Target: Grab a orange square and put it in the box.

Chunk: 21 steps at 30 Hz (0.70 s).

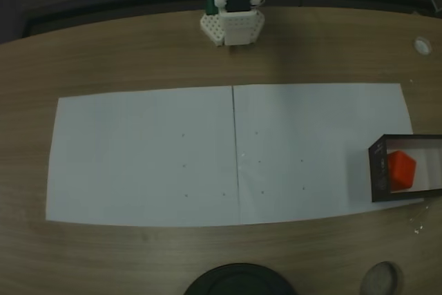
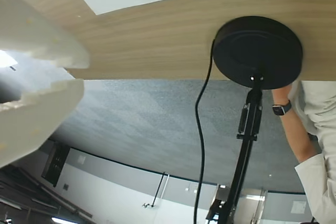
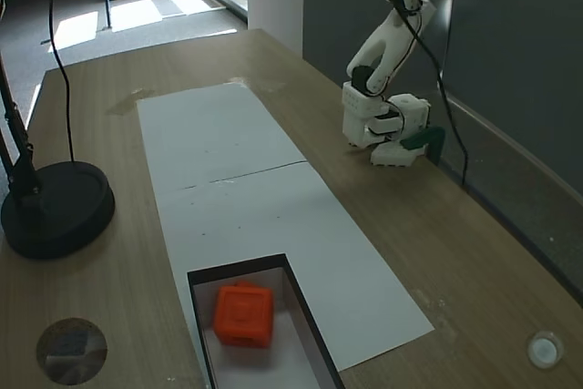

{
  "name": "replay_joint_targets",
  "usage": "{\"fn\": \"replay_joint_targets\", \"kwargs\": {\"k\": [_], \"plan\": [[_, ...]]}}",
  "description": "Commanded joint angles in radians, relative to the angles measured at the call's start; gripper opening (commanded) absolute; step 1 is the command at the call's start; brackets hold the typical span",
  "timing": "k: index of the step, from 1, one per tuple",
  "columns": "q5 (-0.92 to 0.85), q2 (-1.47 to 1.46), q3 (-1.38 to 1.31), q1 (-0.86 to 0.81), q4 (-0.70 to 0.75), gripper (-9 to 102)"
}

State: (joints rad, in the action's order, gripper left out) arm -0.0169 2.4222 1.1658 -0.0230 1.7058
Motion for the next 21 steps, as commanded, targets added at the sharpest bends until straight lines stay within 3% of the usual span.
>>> {"fn": "replay_joint_targets", "kwargs": {"k": [1,9,21], "plan": [[-0.005,0.31,0.258,-0.035,-0.051,0],[-0.006,0.729,0.664,-0.038,-0.221,0],[-0.006,0.96,0.966,-0.04,-0.413,0]]}}
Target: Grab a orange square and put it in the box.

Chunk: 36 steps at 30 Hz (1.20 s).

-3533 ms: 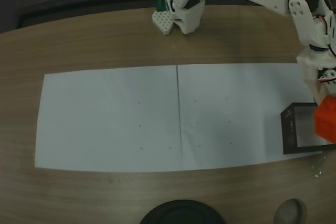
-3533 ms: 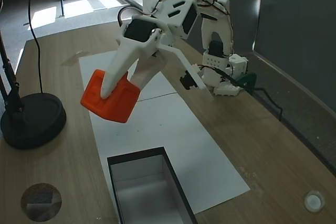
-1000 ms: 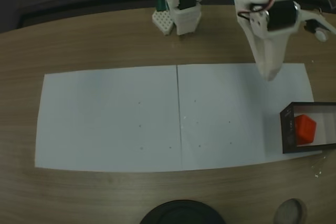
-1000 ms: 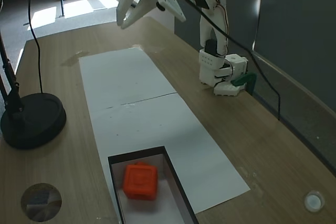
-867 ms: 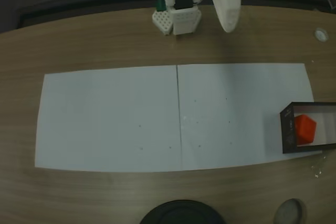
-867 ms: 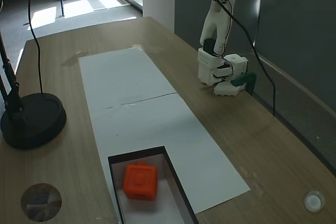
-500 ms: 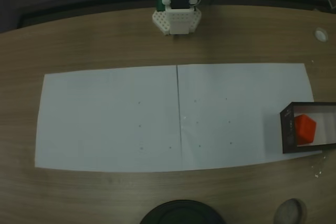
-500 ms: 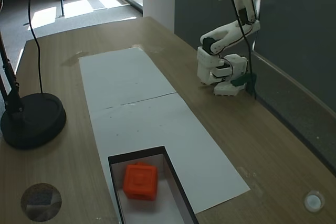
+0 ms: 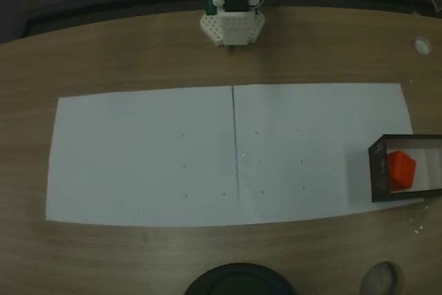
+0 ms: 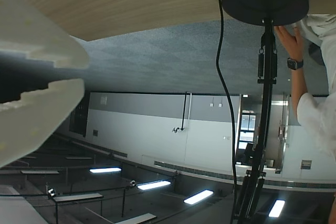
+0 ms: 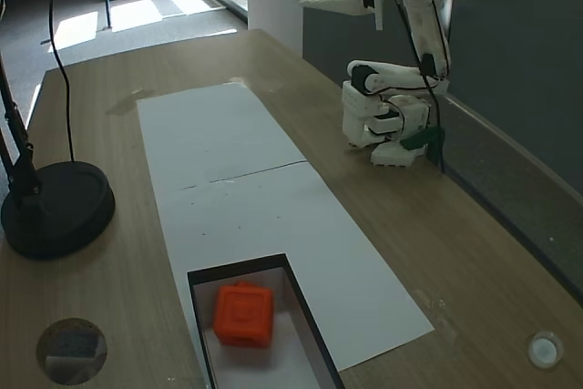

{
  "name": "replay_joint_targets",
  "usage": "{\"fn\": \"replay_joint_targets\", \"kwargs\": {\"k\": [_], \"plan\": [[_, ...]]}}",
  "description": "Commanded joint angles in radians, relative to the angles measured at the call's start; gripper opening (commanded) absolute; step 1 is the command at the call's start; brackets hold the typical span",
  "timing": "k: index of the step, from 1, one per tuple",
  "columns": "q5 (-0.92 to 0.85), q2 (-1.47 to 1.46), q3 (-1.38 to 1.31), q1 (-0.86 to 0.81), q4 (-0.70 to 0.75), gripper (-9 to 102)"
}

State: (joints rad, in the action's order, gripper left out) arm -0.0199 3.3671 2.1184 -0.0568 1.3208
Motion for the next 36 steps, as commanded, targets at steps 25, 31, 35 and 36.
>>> {"fn": "replay_joint_targets", "kwargs": {"k": [25,31,35,36], "plan": [[0.009,0.112,0.841,-0.008,-0.215,0],[0.009,0.11,0.91,0.015,-0.129,0],[0.009,0.11,0.89,0.032,-0.06,0],[0.009,0.109,0.885,0.034,-0.034,0]]}}
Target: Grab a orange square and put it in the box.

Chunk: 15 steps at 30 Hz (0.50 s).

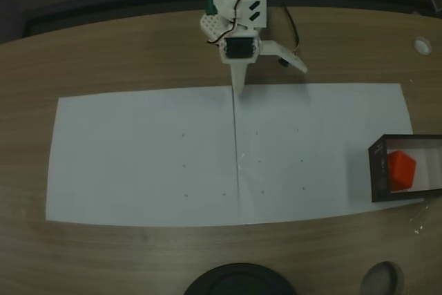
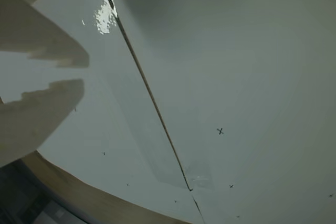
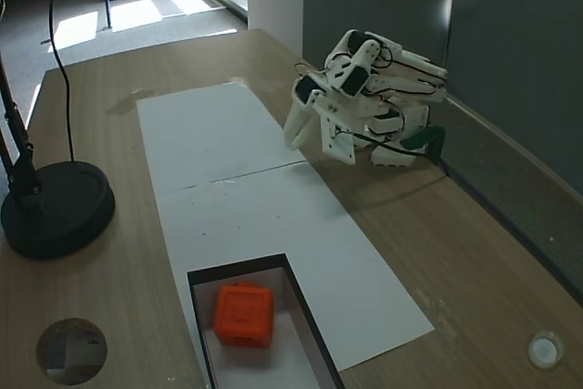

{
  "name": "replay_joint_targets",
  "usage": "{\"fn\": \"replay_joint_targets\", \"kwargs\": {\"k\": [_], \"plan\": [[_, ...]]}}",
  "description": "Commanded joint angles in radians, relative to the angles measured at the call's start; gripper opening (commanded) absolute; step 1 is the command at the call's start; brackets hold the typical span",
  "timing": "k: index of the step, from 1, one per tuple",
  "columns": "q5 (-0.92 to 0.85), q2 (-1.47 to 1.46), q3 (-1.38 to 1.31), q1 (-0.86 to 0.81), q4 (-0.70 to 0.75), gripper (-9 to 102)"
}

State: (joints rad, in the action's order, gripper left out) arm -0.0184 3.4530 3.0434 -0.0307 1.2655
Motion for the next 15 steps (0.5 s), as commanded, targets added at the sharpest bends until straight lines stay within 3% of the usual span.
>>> {"fn": "replay_joint_targets", "kwargs": {"k": [1,15], "plan": [[0.008,0.023,-0.043,0.006,0.029,0],[0.008,0.023,-0.043,0.012,0.029,0]]}}
